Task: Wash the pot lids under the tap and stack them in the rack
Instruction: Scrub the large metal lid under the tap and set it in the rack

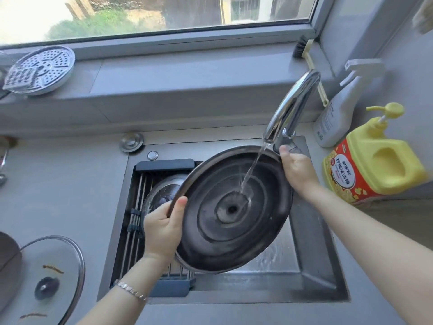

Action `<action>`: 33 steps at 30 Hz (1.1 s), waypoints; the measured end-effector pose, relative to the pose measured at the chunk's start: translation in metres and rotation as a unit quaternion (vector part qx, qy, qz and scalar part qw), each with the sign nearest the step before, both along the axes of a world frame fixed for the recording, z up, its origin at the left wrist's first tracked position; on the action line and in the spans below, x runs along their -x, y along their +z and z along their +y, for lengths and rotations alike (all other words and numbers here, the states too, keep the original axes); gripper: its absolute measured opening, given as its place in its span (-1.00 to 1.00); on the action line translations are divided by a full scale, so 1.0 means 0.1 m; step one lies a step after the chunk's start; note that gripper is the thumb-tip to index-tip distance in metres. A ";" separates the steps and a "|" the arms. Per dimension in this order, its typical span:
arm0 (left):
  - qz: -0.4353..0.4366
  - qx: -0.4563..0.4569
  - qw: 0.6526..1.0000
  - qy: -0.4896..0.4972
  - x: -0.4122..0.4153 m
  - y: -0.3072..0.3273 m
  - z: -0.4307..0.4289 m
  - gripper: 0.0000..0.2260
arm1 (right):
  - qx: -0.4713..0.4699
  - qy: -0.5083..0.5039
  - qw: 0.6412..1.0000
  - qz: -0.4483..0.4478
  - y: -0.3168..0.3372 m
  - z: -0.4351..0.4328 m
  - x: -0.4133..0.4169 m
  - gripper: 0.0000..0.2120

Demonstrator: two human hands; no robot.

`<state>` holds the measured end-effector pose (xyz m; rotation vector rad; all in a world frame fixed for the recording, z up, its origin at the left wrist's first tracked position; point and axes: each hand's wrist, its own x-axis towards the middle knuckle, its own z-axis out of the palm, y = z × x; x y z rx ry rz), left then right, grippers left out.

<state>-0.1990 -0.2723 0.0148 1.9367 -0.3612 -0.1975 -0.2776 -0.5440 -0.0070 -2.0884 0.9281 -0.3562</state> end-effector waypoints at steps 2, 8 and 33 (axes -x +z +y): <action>0.008 0.003 1.000 0.014 0.00 0.00 0.01 -0.56 | -0.022 0.006 0.998 -0.058 -0.06 0.05 0.04 -0.50; 0.056 -0.112 0.984 -0.125 -0.24 -0.08 0.02 -0.59 | 0.109 0.081 0.985 -0.105 0.08 0.25 0.02 -0.37; -0.012 -0.096 0.991 -0.091 -0.06 0.15 -0.29 -0.55 | 0.338 0.171 0.910 -0.168 0.16 0.67 -0.40 -0.46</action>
